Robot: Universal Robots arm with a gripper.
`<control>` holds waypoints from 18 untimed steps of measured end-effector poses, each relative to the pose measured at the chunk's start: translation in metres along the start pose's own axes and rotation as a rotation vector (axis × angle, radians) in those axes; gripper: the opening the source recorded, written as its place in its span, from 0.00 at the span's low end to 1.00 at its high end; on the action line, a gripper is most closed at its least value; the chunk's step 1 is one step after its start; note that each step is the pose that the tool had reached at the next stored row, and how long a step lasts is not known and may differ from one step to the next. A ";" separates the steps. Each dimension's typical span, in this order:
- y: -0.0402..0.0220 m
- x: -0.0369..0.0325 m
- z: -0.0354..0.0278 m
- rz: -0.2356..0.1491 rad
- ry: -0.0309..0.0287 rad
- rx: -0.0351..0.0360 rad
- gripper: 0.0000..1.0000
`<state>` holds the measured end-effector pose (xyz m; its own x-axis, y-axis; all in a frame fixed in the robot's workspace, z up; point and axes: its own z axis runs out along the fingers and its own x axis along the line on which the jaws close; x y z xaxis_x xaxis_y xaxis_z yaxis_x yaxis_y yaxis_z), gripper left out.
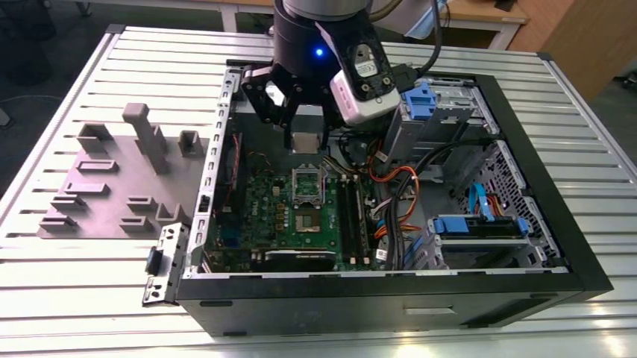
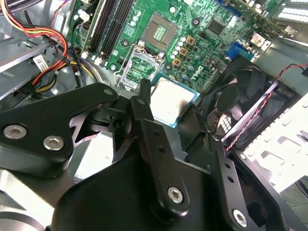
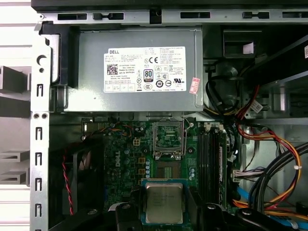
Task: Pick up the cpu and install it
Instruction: 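Place the cpu into insertion slot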
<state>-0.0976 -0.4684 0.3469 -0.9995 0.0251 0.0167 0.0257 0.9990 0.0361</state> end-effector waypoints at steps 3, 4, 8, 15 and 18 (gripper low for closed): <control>0.0000 0.0000 0.0008 0.000 0.0000 0.0000 0.47; 0.0000 0.0000 0.0010 0.000 0.0000 0.0000 0.47; -0.0001 0.0000 0.0020 0.000 0.0000 0.0000 0.47; -0.0001 -0.0001 0.0036 0.000 0.0000 -0.0001 0.47; -0.0002 -0.0001 0.0043 0.000 0.0000 0.0000 0.47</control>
<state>-0.0976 -0.4684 0.3426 -0.9995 0.0251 0.0167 0.0257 0.9990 0.0362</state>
